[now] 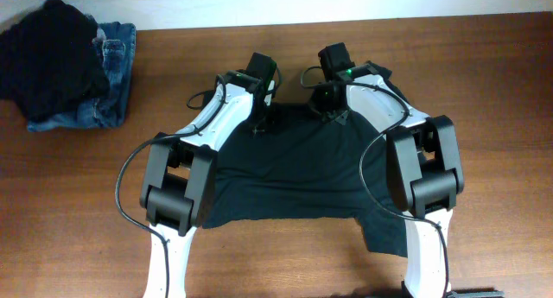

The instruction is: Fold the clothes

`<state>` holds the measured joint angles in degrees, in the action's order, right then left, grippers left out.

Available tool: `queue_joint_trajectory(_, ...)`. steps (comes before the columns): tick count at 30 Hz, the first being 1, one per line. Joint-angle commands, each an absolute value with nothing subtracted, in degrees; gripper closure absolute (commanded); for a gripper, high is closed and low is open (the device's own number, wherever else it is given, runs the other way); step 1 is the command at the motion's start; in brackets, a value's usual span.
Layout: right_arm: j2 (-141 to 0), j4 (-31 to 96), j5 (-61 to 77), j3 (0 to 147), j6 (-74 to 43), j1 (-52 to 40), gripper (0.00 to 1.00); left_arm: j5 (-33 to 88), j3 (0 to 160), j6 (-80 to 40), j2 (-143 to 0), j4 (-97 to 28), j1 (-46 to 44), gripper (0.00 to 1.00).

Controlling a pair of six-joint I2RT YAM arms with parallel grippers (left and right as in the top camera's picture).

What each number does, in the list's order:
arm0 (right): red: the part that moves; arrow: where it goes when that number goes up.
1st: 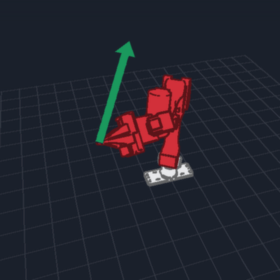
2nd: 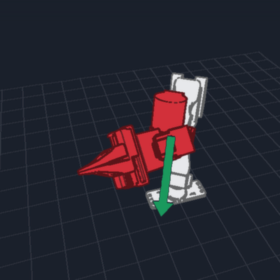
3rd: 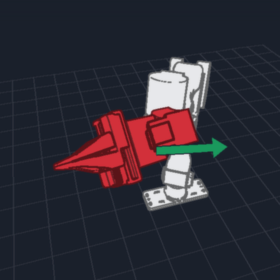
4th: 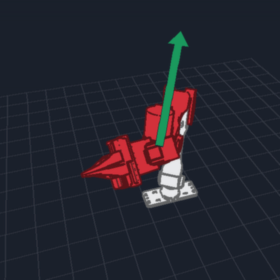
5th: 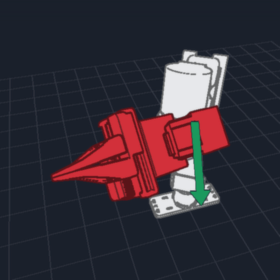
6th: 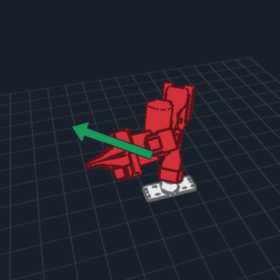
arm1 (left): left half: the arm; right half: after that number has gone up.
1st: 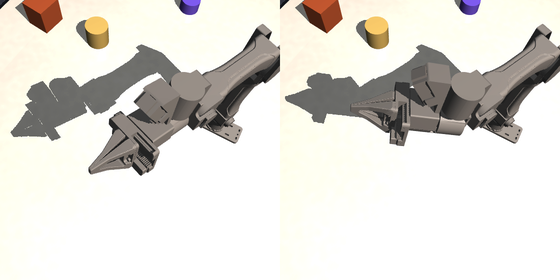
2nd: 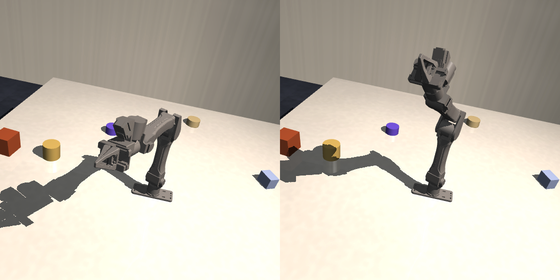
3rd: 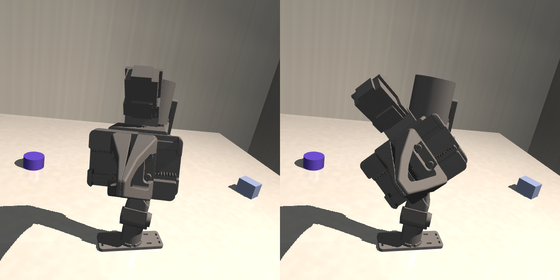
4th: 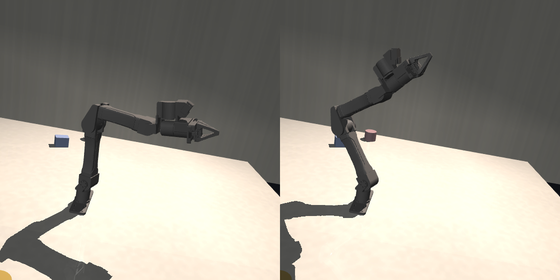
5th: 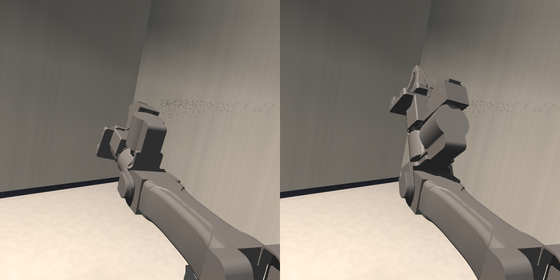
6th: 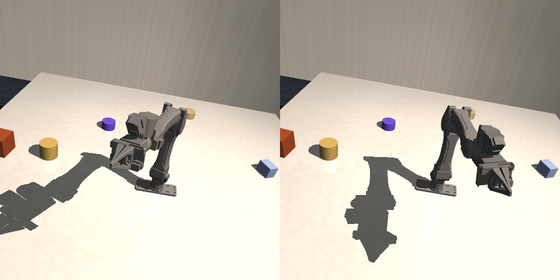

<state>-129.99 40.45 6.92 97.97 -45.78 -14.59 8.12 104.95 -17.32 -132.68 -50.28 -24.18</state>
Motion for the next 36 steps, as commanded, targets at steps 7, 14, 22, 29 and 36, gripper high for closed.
queue_joint_trajectory(7,-131.0,36.56,6.83,97.6,-45.23,-15.09,0.95,8.6,105.14,-17.04,-133.93,-50.41,-24.23,0.49)
queue_joint_trajectory(14,-131.0,34.52,5.93,97.6,-44.84,-15.09,0.95,8.6,105.14,-17.04,-133.93,-50.41,-24.23,0.49)
queue_joint_trajectory(22,-131.92,32.67,3.33,97.58,-44.84,-15.09,0.9,8.62,105.14,-17.04,-133.93,-50.39,-24.23,0.49)
queue_joint_trajectory(29,-135.15,29.3,4.6,97.6,-44.88,-15.09,0.89,8.62,105.14,-17.04,-133.93,-50.41,-24.23,0.49)
queue_joint_trajectory(36,-135.31,26.48,4.27,97.6,-44.84,-14.98,0.89,8.6,105.14,-17.02,-133.93,-50.59,-24.23,0.49)
